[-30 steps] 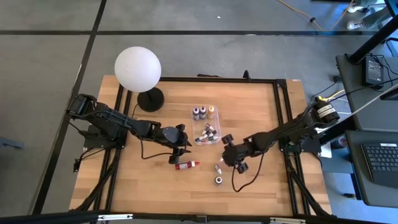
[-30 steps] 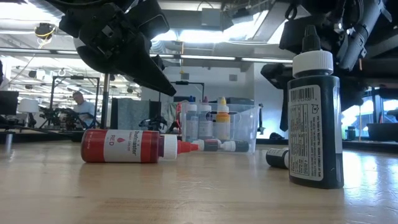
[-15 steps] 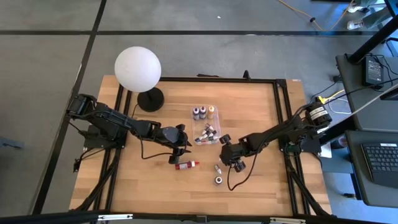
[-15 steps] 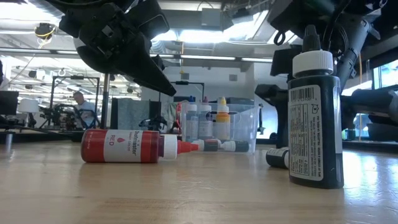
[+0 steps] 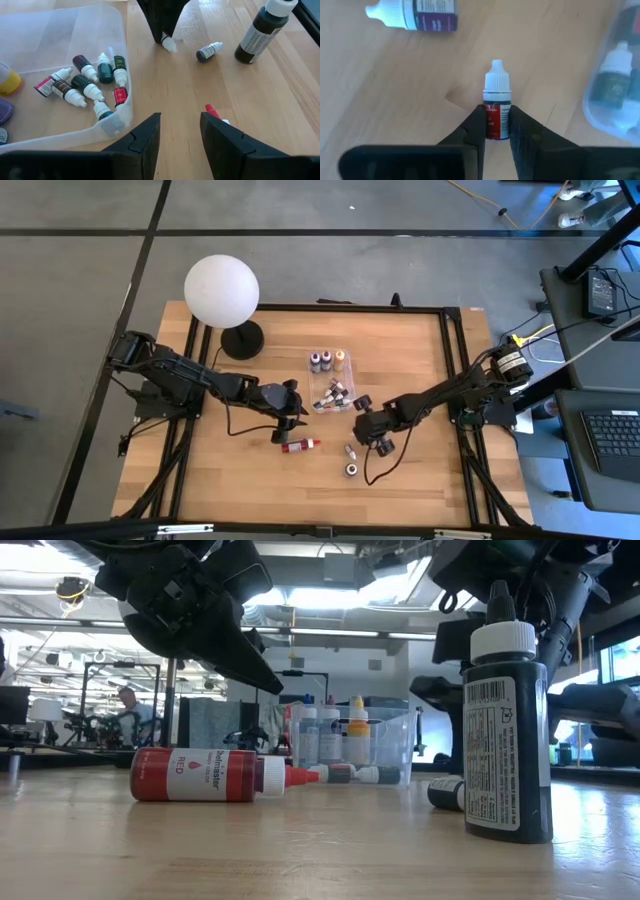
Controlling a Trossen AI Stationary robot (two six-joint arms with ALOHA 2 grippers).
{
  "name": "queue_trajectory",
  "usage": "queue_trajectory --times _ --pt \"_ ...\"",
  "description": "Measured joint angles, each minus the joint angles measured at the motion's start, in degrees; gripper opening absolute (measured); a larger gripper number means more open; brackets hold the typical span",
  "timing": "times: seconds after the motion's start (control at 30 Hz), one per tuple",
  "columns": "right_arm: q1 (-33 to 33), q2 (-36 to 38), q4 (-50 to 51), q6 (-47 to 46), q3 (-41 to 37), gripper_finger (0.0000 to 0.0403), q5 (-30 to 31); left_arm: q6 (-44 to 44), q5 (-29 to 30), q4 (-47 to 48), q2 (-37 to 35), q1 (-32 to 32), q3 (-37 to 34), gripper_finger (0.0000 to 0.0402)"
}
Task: Pick & Place food coloring
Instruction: Put the small red food coloring bottle in the transparent bin
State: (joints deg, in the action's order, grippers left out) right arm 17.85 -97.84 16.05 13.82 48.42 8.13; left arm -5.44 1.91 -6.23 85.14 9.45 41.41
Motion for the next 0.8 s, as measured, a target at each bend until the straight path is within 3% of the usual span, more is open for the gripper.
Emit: queue_trajectory --times 0.3,0.4,0.6,0.8 --pt "0.00 4.61 11.69 -5.29 5.31 0.0073 0.00 0.01 -0.48 0.29 -0.91 0.28 -0.04 0.0136" --pt "0.02 7.10 13.16 -5.90 6.93 0.0071 3.01 0.01 -0.50 0.53 -0.91 0.33 -0.04 0.0134" --pt "-0.95 10.37 12.25 -4.33 9.44 0.0083 10.37 -2.41 -2.95 1.86 -0.91 0.37 -0.04 0.0137" --pt "-5.30 9.61 1.43 -0.85 10.17 0.0085 10.86 -4.47 -7.45 2.24 -0.91 1.18 -0.04 0.0137"
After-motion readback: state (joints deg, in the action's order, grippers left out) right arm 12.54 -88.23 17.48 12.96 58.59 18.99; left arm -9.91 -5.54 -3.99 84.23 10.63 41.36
